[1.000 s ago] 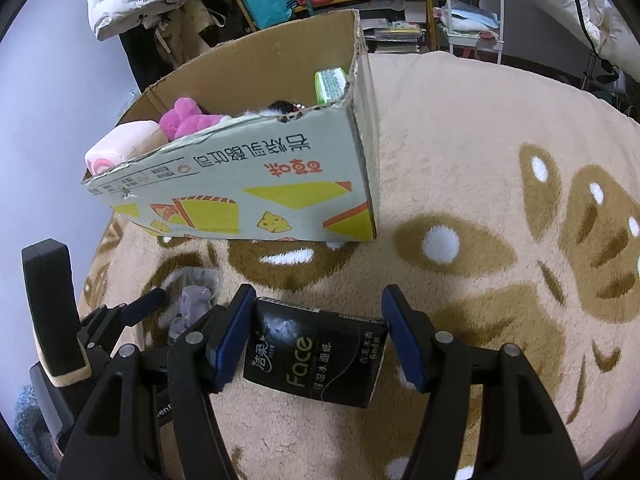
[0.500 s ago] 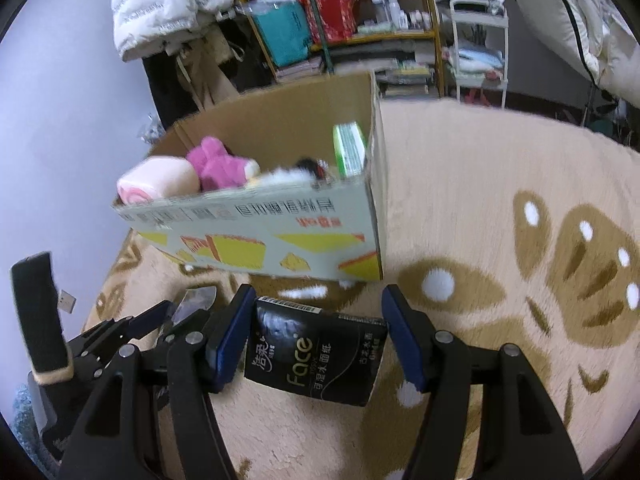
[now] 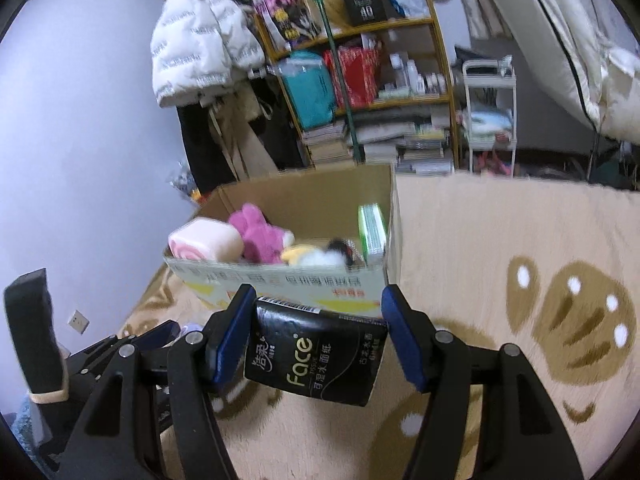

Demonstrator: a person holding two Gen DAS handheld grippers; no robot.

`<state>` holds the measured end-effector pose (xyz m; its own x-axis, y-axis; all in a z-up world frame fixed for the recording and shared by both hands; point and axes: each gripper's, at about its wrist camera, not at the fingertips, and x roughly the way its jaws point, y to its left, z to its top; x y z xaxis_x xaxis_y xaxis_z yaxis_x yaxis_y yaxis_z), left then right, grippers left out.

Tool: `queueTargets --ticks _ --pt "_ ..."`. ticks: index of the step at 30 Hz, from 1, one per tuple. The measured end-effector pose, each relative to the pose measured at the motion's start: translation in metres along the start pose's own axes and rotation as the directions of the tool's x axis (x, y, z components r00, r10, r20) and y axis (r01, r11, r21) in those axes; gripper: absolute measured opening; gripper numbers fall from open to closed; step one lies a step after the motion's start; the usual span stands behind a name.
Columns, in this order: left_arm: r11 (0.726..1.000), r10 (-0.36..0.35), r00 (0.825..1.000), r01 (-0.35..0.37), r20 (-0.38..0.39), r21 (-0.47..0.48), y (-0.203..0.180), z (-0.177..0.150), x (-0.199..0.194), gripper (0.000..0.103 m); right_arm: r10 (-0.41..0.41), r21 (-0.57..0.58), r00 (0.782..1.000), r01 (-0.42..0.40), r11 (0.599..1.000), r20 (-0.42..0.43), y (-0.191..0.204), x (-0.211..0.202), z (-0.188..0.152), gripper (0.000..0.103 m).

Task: Organize soft objects
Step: 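Lift and carry the bag and Face pack above the box with both tools, then open the left tool over the box while the right tool releases the Face pack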

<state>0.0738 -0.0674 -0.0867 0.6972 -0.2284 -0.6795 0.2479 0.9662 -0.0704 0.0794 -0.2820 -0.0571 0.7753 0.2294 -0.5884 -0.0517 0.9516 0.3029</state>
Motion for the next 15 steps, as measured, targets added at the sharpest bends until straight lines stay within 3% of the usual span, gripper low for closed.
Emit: queueTargets --ticks 6,15 --pt "1.0 0.003 0.992 -0.002 0.123 -0.015 0.001 0.016 -0.027 0.047 0.001 -0.023 0.994 0.002 1.0 0.11 0.005 -0.012 0.012 0.068" --pt "0.998 0.05 0.971 -0.055 0.232 0.015 0.0 0.049 -0.034 0.047 -0.013 -0.047 0.986 0.021 0.999 0.168 0.007 -0.001 0.036 0.068"
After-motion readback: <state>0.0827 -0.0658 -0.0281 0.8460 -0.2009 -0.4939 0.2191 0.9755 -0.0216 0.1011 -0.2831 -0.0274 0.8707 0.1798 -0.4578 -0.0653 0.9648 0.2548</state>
